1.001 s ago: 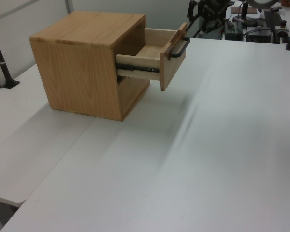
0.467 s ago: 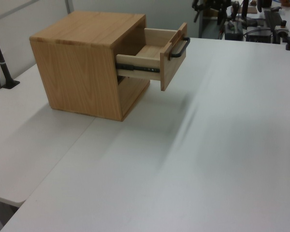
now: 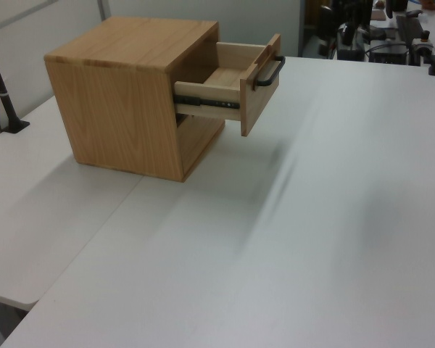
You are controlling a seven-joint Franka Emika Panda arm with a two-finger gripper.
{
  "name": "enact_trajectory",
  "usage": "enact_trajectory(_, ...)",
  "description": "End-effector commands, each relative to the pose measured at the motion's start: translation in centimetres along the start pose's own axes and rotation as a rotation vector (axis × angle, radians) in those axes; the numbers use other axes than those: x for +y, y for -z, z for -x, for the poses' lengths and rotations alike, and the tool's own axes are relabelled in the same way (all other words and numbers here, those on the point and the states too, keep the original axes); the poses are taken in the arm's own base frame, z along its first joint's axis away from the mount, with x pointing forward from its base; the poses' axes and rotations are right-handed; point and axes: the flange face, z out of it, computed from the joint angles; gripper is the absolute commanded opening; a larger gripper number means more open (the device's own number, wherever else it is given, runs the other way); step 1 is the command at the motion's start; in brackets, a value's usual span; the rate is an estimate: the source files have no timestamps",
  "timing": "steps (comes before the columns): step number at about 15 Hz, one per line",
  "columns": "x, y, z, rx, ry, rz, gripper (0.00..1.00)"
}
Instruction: Open the drawer by sliding it
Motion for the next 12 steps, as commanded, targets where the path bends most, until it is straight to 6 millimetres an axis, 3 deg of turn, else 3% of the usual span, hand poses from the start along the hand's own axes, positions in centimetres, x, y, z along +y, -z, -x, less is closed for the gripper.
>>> enact_trajectory(1, 0.0, 0.1, 1.7, -0.113, 0.452, 0.081, 1.00)
enact_trajectory(6, 1.4, -1.1, 0.8, -0.151, 0.495, 0.087, 1.00)
enact_trajectory(12, 1.4, -1.5, 0.6, -0.155, 0.488, 0.089, 1.00)
